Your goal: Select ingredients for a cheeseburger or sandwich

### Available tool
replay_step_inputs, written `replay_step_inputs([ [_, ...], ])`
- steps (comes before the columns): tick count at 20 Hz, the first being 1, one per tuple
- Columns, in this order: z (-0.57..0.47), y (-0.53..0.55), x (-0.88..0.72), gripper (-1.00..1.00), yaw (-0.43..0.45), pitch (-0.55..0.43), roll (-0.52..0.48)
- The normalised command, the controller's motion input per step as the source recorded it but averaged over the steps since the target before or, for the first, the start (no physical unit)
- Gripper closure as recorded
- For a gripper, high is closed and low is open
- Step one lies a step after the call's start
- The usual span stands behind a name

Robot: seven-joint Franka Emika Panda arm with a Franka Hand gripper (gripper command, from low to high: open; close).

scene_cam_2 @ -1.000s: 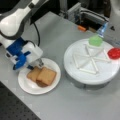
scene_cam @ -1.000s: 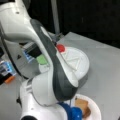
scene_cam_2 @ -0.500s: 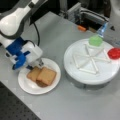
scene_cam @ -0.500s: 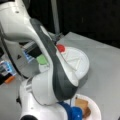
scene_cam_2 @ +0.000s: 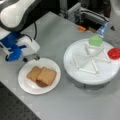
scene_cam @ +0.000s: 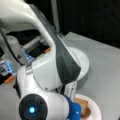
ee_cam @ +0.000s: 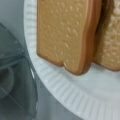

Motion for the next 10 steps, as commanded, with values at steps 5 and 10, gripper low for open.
replay_step_inputs([
  [5, 0.18, 0.58, -0.27, -1.00, -0.226, -0.082, -0.807],
  [10, 0.09, 0.69, -0.69, -1.00, -0.242, -0.257, -0.847],
])
